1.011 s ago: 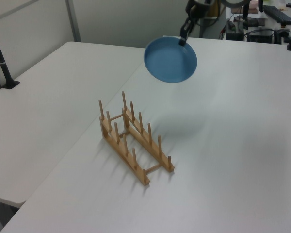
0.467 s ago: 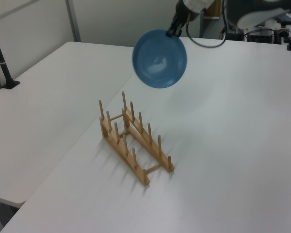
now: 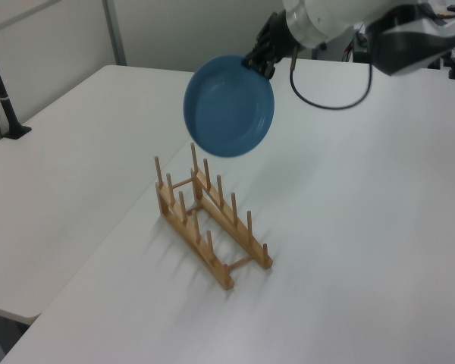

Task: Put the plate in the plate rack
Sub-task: 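Lift the plate on edge and carry it over the wooden rack, then lower the plate upright between the rack pegs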

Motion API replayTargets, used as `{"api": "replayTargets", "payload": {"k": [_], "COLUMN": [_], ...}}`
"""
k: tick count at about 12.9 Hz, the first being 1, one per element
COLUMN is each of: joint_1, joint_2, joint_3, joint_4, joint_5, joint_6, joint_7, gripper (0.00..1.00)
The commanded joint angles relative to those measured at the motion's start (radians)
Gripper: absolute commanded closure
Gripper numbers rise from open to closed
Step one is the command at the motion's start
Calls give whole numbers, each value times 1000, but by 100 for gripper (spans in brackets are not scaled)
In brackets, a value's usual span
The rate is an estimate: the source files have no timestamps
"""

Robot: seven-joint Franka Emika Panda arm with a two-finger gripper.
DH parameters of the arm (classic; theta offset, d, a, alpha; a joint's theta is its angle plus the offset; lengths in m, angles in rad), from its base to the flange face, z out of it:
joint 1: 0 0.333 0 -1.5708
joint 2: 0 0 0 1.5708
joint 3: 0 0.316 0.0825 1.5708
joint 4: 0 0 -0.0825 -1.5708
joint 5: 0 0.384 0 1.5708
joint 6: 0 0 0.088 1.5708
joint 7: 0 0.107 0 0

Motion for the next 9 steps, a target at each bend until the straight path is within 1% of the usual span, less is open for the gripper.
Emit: {"api": "replayTargets", "payload": {"k": [1, 3, 4, 5, 7, 8, 9], "joint_1": [87, 122, 136, 154, 176, 179, 188], "joint_2": [13, 36, 62, 88, 117, 129, 139], "joint_3": [-9, -11, -11, -11, -11, -11, -11], "joint_4": [-25, -55, -60, -59, -59, -59, -60], "joint_5": [-90, -174, -256, -304, -364, -386, -392], "joint_6": [8, -1, -39, -62, -104, -115, -116], "joint_7": [77, 135, 196, 226, 267, 283, 283], "gripper": [100, 100, 100, 100, 100, 100, 100]}}
